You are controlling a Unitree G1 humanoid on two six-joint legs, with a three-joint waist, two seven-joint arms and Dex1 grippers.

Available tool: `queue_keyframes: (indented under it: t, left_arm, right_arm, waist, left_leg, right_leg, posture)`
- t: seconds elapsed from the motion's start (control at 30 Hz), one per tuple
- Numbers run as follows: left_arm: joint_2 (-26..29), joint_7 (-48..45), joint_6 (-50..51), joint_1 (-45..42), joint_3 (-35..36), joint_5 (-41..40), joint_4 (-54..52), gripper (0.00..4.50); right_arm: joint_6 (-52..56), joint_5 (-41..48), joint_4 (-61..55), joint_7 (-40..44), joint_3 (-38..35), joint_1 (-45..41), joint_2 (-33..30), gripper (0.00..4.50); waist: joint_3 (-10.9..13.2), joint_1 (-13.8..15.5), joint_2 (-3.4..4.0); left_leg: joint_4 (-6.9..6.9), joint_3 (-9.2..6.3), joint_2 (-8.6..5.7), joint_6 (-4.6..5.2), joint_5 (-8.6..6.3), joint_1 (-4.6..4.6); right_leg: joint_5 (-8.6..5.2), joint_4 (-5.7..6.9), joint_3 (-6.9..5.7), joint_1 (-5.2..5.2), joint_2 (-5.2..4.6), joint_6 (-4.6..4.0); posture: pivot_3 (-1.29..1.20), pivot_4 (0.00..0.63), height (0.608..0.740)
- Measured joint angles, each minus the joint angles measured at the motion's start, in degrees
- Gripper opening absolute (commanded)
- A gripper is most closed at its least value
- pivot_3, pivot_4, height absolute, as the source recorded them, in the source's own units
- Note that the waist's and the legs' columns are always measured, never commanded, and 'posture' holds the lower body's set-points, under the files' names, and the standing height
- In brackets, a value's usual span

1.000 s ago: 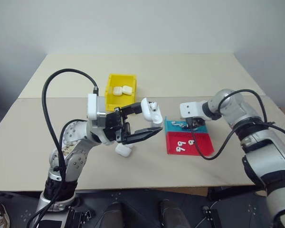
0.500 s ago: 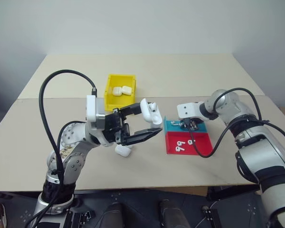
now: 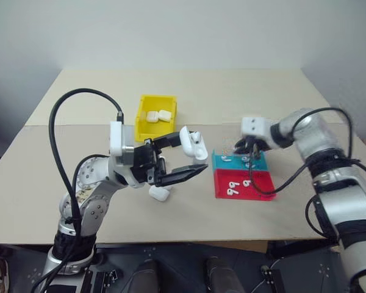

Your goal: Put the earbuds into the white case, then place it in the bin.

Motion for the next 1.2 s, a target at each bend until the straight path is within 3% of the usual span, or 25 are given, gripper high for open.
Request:
queue_keyframes:
  t: [0.17,0.3,0.47,0.63,0.77,1.2]
  left_arm:
    - [-0.63,-1.82,0.00,-1.24,-0.63,-0.32,2.17,3.09]
    - [-1.87,-3.20,0.02,-3.19,-1.20,-0.38,3.55,3.09]
    - [-3.30,-4.30,0.03,-4.87,-2.57,-0.31,5.28,3.09]
    - [-4.21,-4.95,0.06,-6.04,-3.34,-0.29,7.37,3.09]
    - [-5.09,-4.92,0.14,-7.11,-3.95,-0.27,7.84,3.09]
    - [-5.95,-4.85,0.21,-7.21,-5.42,-0.19,8.18,3.09]
  right_arm:
    - [27.17,21.51,-25.58,0.72,-14.15,13.13,-1.46,0.63]
    - [46.30,39.64,-40.67,-10.28,-28.17,16.25,3.10,0.63]
    - [56.95,60.02,-54.18,-24.78,-39.21,18.39,8.18,0.63]
    - [59.21,75.73,-62.61,-37.45,-39.95,22.05,9.60,0.63]
    - [57.81,83.23,-66.95,-44.07,-37.65,25.38,9.13,0.63]
    - [50.35,89.04,-70.88,-48.05,-31.15,30.23,2.69,0.63]
  waist:
    - [0.00,0.98,0.01]
    - [0.00,0.88,0.02]
    - [-0.01,0.99,0.02]
    - [-0.01,0.80,0.02]
    - [-0.01,0.81,0.02]
    - [-0.01,0.77,0.02]
  left_leg:
    - [0.02,0.00,0.00,0.00,0.00,-0.01]
    - [0.08,-0.04,0.01,0.00,0.01,0.02]
    - [0.09,-0.06,0.00,0.01,0.01,0.01]
    - [0.07,-0.08,0.00,0.02,0.01,-0.05]
    - [0.08,-0.09,0.00,0.02,0.01,-0.05]
    - [0.08,-0.13,0.00,0.03,0.02,-0.06]
  right_leg:
    - [0.01,0.01,-0.01,-0.01,0.01,0.01]
    - [0.08,0.06,0.00,0.02,0.03,0.02]
    - [0.08,0.01,-0.01,0.05,0.03,0.04]
    - [0.08,0.00,0.00,0.02,0.03,0.04]
    - [0.07,-0.02,-0.01,0.04,0.03,0.06]
    - [-0.01,-0.04,-0.01,0.03,0.03,0.19]
  posture:
    - [0.00,0.150,0.740]
    - [0.00,0.150,0.740]
    - [0.00,0.150,0.740]
    - [0.00,0.150,0.740]
    - [0.00,0.150,0.740]
    - [0.00,0.150,0.740]
